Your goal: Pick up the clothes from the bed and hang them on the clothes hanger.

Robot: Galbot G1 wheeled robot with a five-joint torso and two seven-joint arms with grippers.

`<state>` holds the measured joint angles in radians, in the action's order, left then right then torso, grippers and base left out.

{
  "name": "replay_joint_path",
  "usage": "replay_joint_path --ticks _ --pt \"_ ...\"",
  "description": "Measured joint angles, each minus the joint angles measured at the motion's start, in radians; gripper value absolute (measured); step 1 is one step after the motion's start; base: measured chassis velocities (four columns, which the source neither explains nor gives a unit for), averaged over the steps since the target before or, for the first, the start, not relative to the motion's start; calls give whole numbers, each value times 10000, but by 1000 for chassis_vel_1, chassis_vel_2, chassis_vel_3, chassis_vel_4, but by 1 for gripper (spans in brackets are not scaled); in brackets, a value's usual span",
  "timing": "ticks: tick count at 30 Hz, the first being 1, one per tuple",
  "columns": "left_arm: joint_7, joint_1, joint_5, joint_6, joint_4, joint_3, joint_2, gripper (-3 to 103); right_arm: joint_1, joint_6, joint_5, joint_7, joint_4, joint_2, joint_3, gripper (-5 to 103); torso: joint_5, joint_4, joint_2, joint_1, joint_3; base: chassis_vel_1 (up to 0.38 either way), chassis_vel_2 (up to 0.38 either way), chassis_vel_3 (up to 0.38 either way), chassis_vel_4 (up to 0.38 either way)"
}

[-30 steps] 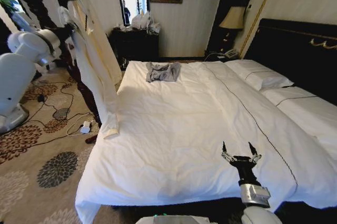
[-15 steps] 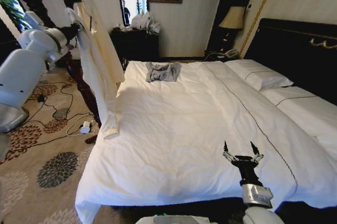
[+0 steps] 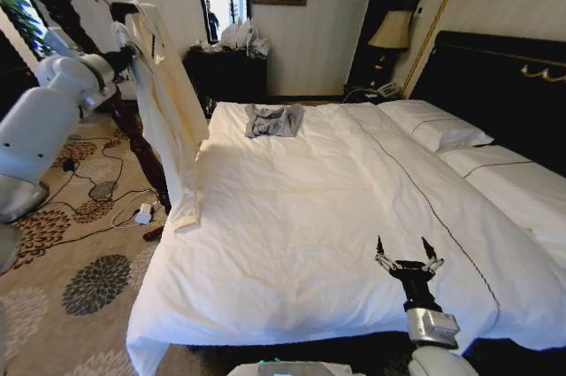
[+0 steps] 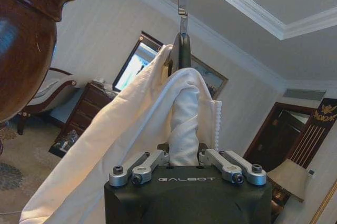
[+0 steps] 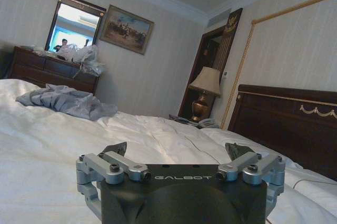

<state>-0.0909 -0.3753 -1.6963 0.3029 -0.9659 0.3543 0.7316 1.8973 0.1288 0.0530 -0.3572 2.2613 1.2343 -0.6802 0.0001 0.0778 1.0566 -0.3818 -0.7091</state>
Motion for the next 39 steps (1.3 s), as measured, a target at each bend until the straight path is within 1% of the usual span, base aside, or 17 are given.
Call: replay_joint_path --ticks 10,15,17,23,26,28,33,34,35,36,37,38,39 --pt "-141 17 -3 65 31 -67 61 18 40 7 -14 0 43 49 -6 100 0 0 0 1 0 0 0 0 0" --pt "-348 13 -28 167 -54 -26 36 18 45 20 -30 0 44 59 1 100 1 -1 0 1 1 0 0 0 0" --pt "-525 31 -47 216 -148 7 36 18 66 32 -46 0 45 63 11 100 2 -1 0 2 1 0 0 0 0" --pt "-539 87 77 237 -218 -15 10 17 100 88 -75 0 37 62 7 100 -2 -1 0 1 1 0 0 0 0" --pt "-538 87 223 220 -296 -48 -74 32 98 96 -79 0 22 53 5 100 -3 -2 -1 0 0 0 0 0 0" --pt "-538 87 247 218 -328 -54 -98 32 93 96 -79 0 15 52 6 100 -3 -2 -1 0 0 0 0 0 0" --pt "-655 189 543 253 -690 -227 -314 60 76 96 -99 0 -25 47 51 100 -1 -2 0 0 1 0 0 0 0" --pt "-655 189 543 253 -690 -227 -314 60 76 96 -99 0 -25 47 51 100 -1 -2 0 0 1 0 0 0 0" --pt "-678 209 551 261 -745 -249 -343 66 81 96 -109 1 -26 50 59 100 -1 -2 -1 0 1 0 0 0 0" --pt "-693 222 552 271 -783 -263 -363 66 82 96 -115 1 -26 53 65 100 -1 -1 0 0 0 0 0 0 0" --pt "-704 240 555 286 -836 -281 -387 70 83 96 -120 1 -26 58 69 100 -1 0 0 0 0 0 0 0 0" --pt "-704 240 555 286 -836 -281 -387 70 83 96 -120 1 -26 58 69 100 -1 0 0 0 0 0 0 0 0" --pt "-741 270 556 316 -917 -310 -424 76 89 96 -125 1 -26 62 71 100 0 0 -1 0 1 0 0 0 0"
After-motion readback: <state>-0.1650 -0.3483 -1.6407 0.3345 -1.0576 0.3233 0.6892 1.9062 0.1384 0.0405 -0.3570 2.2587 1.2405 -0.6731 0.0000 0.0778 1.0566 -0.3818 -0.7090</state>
